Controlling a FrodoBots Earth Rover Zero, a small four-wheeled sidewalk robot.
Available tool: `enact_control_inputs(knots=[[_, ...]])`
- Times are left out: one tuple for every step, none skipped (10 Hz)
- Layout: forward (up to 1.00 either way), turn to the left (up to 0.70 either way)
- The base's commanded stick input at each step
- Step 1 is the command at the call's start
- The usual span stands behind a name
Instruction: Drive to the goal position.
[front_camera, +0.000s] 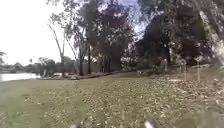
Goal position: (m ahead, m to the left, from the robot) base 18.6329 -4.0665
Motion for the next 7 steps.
enact_control_inputs(knots=[[0.7,-0.32],[0.7,0.0],[0.7,0.0],[0.7,0.0],[0.7,0.0],[0.7,0.0],[0.7,0.0]])
